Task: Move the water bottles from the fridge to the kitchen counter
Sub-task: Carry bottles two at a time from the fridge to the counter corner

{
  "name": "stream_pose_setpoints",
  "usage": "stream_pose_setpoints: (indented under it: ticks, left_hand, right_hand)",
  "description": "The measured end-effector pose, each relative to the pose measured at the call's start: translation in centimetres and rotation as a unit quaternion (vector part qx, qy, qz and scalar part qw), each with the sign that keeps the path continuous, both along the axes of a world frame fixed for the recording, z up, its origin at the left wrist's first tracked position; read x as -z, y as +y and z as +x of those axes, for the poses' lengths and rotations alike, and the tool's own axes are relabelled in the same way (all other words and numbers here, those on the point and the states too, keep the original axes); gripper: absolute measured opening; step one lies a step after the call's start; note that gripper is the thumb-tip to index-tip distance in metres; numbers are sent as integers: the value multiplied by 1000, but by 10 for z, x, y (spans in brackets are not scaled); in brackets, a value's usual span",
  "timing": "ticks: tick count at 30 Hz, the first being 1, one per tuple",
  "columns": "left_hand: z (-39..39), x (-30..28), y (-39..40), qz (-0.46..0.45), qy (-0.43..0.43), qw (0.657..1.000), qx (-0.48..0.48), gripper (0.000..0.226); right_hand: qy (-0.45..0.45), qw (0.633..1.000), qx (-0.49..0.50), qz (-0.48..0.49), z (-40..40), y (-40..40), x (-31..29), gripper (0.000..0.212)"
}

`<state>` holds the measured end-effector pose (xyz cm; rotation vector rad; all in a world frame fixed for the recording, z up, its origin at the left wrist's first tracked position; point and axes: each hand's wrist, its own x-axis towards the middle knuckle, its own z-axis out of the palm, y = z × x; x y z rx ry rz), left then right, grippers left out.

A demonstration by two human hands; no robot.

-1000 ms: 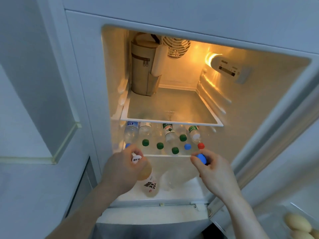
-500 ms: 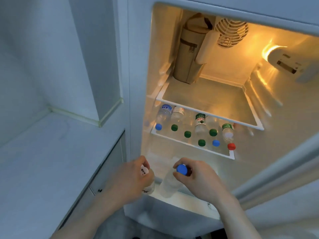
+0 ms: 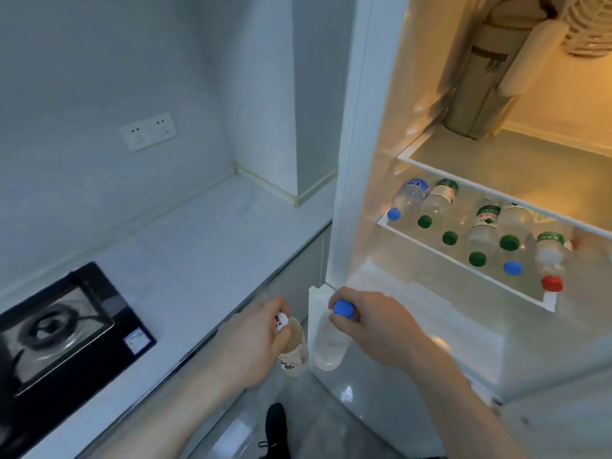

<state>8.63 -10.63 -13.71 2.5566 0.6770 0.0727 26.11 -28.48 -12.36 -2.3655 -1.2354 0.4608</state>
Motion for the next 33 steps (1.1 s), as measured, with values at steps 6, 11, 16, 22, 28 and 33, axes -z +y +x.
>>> stream_pose_setpoints:
  ticks: [6, 11, 16, 22, 28, 33]
  left_hand:
    - [-76, 10, 3, -2, -9, 997, -83, 12]
    - [-147, 9, 18, -7, -22, 987, -157, 24]
    - [-229, 6, 33, -4, -40, 972, -232, 23]
    - [-334, -1, 51, -5, -63, 950, -305, 18]
    - [-435, -1, 64, -1, -74, 923, -377, 11]
    - [-520, -3, 56, -14, -64, 891, -449, 10]
  right_hand:
    - [21, 994, -105, -15, -46, 38, -2, 6]
    - [15, 982, -190, -9, -99, 84, -5, 9]
    - [9, 964, -266, 5, -166, 133, -8, 9]
    - [6, 946, -324, -5, -264, 187, -10, 5]
    - [10, 922, -388, 8, -363, 235, -13, 7]
    - [9, 891, -454, 3, -452, 270, -15, 6]
